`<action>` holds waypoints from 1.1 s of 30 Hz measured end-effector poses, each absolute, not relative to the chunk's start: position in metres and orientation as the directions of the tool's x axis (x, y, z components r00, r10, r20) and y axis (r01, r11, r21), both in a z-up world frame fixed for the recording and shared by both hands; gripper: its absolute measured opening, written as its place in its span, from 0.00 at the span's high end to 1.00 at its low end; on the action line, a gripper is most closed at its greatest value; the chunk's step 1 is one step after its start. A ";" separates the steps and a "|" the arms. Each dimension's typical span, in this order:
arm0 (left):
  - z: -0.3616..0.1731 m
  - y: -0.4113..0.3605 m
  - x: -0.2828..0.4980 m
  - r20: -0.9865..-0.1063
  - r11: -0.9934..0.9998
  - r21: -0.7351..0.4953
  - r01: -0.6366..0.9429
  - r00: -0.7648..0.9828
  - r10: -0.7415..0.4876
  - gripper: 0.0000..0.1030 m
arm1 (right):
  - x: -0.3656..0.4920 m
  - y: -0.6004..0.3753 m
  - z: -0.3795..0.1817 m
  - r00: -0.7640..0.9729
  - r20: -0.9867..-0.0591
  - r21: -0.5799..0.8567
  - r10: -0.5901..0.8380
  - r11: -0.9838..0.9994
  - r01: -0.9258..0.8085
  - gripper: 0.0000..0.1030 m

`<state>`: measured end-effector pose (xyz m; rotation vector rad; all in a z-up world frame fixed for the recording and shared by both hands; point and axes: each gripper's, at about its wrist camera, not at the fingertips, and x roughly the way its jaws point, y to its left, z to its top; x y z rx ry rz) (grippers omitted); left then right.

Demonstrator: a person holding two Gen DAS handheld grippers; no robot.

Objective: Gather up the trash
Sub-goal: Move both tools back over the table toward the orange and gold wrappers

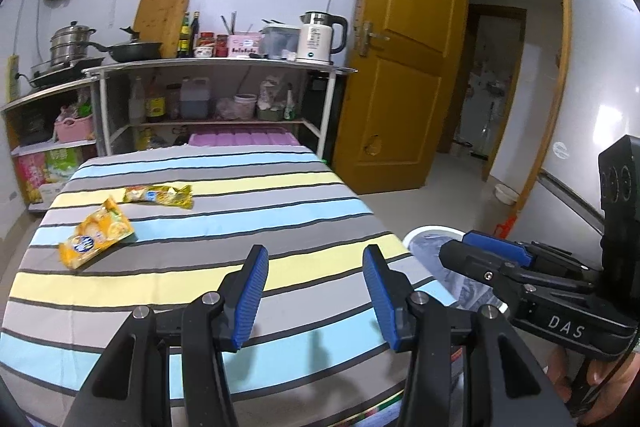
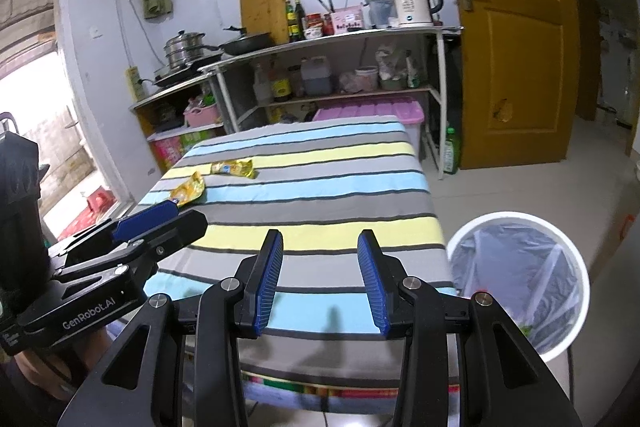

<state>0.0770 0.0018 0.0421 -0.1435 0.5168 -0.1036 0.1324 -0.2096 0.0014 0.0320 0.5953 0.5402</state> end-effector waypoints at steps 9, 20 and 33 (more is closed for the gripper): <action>0.035 0.035 0.077 -0.496 0.988 -0.155 -0.013 0.866 -0.067 0.53 | 0.142 -0.182 -0.006 0.654 -0.538 0.182 0.533 0.830 -0.527 0.61; 0.025 0.087 0.080 -0.507 0.982 -0.145 -0.122 0.861 0.031 0.53 | 0.156 -0.142 -0.009 0.603 -0.544 0.174 0.583 0.782 -0.598 0.58; 0.005 0.168 0.092 -0.540 0.958 -0.124 -0.259 0.828 0.154 0.53 | 0.186 -0.098 -0.012 0.558 -0.563 0.169 0.610 0.746 -0.645 0.57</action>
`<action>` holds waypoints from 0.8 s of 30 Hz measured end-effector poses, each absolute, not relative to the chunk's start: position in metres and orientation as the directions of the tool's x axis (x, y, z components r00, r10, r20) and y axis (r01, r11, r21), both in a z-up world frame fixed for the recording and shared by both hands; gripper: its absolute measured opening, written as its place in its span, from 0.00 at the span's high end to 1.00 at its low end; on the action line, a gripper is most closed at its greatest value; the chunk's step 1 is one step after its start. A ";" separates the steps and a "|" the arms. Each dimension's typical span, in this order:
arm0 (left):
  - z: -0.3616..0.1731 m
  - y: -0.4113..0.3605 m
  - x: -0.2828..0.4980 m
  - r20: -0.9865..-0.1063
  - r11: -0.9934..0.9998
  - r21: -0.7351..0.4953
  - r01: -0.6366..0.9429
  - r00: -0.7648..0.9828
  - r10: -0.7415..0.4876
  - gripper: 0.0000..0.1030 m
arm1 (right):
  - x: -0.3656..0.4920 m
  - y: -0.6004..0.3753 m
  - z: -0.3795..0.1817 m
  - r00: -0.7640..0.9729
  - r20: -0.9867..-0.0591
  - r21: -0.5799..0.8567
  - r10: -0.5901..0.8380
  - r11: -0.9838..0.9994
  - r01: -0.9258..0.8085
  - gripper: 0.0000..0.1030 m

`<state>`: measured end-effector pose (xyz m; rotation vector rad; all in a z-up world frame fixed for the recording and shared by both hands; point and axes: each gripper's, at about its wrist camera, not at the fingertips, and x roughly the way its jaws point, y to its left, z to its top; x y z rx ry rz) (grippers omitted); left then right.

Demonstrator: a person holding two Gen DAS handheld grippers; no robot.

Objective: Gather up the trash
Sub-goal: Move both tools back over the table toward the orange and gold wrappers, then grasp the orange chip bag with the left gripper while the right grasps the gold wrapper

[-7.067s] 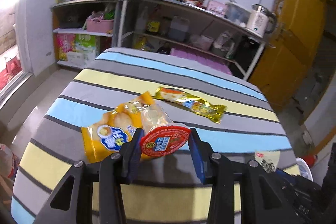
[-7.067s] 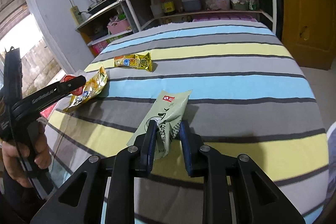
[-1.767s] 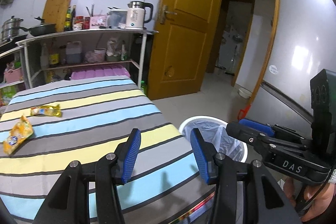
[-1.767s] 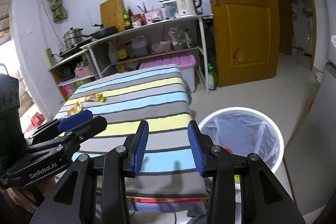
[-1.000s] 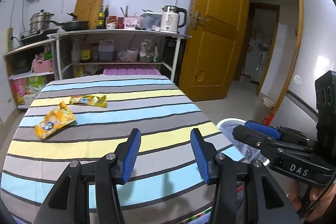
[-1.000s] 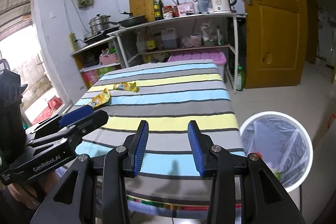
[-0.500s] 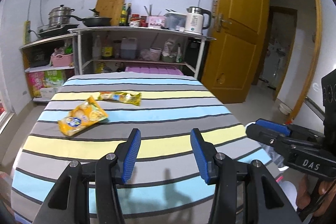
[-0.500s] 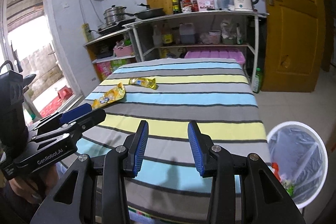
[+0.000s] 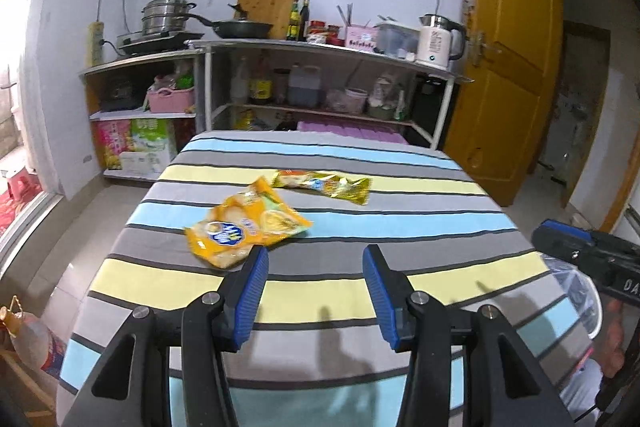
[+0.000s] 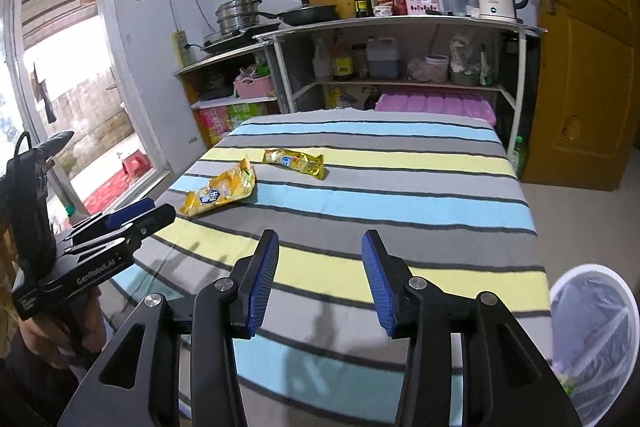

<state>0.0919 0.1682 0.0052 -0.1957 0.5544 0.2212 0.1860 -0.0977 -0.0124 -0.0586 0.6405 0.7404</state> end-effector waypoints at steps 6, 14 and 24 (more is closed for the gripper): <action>-0.013 0.196 0.112 -0.588 0.962 -0.089 -0.259 0.793 0.159 0.53 | 0.201 -0.078 -0.015 0.539 -0.580 0.156 0.612 0.732 -0.663 0.56; -0.033 0.217 0.142 -0.655 0.975 -0.046 -0.217 0.744 0.135 0.52 | 0.220 -0.058 -0.018 0.526 -0.592 0.142 0.610 0.722 -0.677 0.56; -0.055 0.226 0.182 -0.737 0.977 0.033 -0.209 0.655 0.165 0.52 | 0.244 -0.035 -0.028 0.497 -0.623 0.132 0.604 0.708 -0.694 0.56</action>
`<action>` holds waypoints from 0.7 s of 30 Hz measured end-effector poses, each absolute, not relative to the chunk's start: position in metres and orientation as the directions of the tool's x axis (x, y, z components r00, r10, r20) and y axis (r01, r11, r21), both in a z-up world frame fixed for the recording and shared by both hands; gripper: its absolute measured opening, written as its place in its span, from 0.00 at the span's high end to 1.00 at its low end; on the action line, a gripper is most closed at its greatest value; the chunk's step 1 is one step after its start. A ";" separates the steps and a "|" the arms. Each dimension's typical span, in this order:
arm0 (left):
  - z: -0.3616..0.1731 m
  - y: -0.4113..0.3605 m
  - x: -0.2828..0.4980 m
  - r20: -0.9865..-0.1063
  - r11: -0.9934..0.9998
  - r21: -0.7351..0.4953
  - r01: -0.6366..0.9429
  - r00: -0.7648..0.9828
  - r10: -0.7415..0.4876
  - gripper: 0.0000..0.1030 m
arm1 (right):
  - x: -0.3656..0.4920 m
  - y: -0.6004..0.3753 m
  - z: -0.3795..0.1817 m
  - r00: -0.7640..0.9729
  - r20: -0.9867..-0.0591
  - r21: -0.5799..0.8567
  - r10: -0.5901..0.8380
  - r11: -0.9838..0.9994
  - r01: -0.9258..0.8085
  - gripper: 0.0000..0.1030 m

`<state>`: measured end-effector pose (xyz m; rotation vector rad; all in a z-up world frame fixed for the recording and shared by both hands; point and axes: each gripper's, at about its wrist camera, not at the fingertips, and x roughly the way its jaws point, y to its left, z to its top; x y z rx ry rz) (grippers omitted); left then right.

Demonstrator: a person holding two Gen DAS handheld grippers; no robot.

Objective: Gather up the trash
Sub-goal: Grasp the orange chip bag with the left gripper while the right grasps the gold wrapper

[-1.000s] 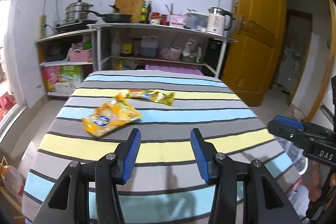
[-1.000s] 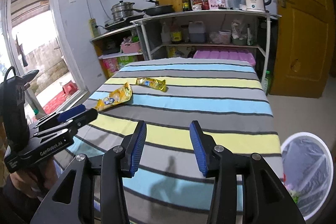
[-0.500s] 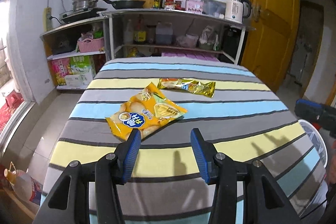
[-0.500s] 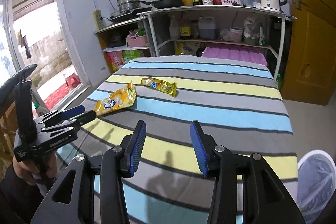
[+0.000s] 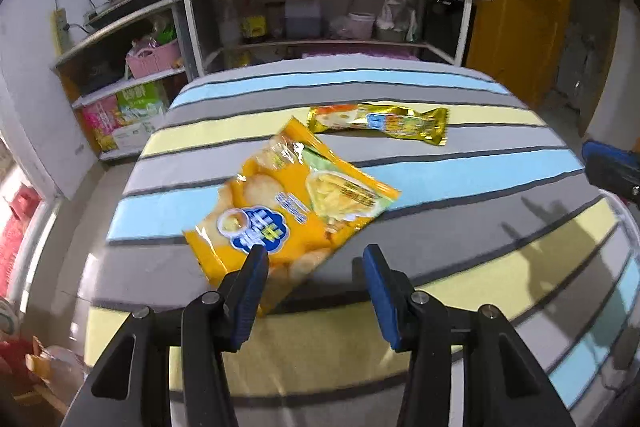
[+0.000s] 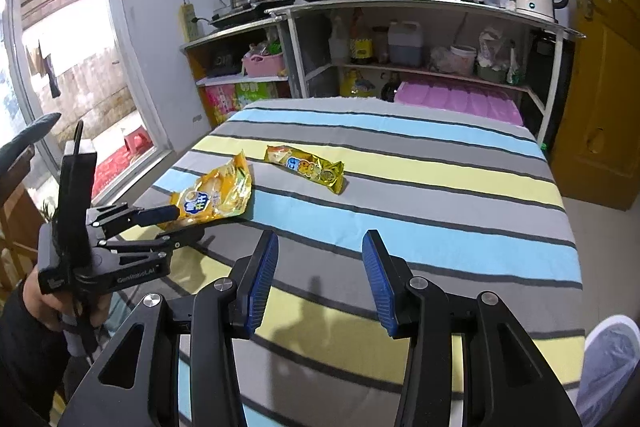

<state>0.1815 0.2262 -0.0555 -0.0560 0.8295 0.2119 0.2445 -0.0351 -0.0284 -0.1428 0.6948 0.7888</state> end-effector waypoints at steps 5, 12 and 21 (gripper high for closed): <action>-0.066 0.230 0.197 -0.776 0.976 0.044 -0.214 0.608 0.168 0.53 | 0.266 -0.017 -0.037 0.466 -0.647 0.120 0.603 0.684 -0.719 0.56; -0.064 0.224 0.199 -0.773 0.982 0.055 -0.178 0.616 0.155 0.79 | 0.307 0.015 -0.051 0.429 -0.682 0.093 0.593 0.652 -0.753 0.48; -0.061 0.232 0.195 -0.759 0.985 -0.011 -0.172 0.643 0.104 0.96 | 0.358 0.054 -0.080 0.353 -0.734 0.107 0.580 0.612 -0.784 0.47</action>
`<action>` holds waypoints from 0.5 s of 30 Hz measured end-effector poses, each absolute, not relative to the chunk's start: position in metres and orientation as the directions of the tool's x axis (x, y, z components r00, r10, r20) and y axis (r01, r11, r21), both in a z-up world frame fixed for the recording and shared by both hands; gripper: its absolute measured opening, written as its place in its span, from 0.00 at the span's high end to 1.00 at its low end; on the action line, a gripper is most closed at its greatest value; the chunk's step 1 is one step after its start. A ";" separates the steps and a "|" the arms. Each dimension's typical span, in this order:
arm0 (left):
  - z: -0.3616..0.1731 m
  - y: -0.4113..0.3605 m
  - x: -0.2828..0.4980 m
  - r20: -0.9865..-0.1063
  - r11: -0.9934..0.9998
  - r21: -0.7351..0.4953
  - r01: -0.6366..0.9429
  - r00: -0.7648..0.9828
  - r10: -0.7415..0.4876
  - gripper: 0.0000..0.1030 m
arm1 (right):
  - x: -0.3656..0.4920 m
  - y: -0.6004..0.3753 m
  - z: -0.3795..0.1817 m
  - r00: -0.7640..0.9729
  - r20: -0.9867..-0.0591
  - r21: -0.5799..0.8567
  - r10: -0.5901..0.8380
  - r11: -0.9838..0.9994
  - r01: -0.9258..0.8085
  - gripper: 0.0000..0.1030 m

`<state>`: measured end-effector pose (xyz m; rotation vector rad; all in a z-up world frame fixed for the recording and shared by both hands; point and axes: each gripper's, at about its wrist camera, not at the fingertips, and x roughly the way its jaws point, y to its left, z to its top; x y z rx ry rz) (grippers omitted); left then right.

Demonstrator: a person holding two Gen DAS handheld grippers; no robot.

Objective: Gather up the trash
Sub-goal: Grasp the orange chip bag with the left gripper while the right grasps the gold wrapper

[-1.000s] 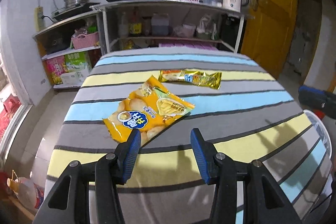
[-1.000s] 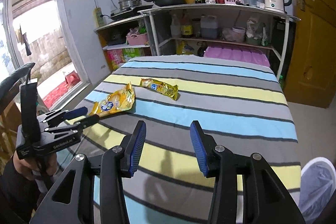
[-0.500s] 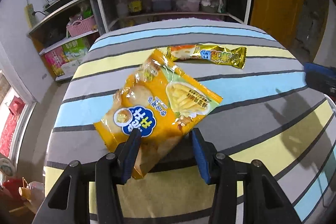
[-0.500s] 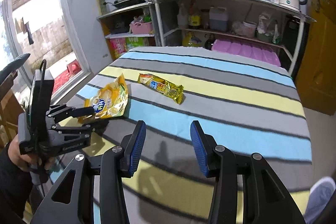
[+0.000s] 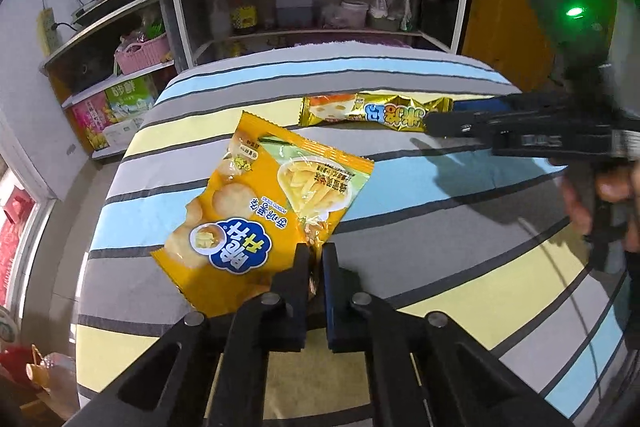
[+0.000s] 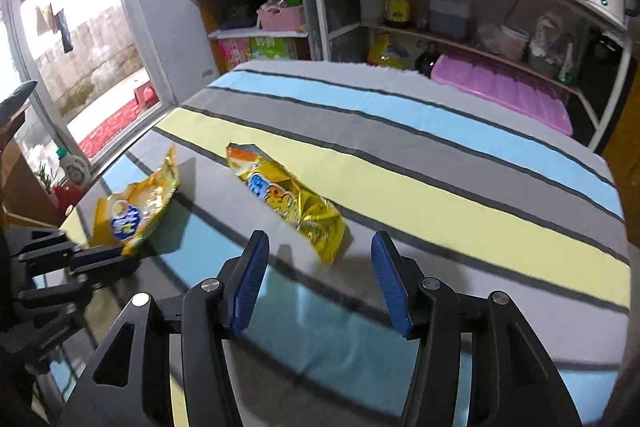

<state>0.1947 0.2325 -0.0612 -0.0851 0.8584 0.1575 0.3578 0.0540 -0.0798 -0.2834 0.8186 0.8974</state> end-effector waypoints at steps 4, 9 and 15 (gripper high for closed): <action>-0.057 0.236 0.191 -0.743 0.984 -0.043 -0.175 0.664 0.085 0.97 | 0.368 0.062 -0.086 0.329 -0.740 0.130 0.586 0.605 -0.785 0.47; -0.053 0.235 0.184 -0.724 0.982 -0.069 -0.176 0.686 0.072 0.98 | 0.368 0.067 -0.084 0.293 -0.731 0.175 0.616 0.585 -0.792 0.78; -0.044 0.229 0.175 -0.698 0.982 -0.096 -0.164 0.714 0.051 0.98 | 0.354 0.059 -0.077 0.311 -0.720 0.183 0.620 0.603 -0.777 0.82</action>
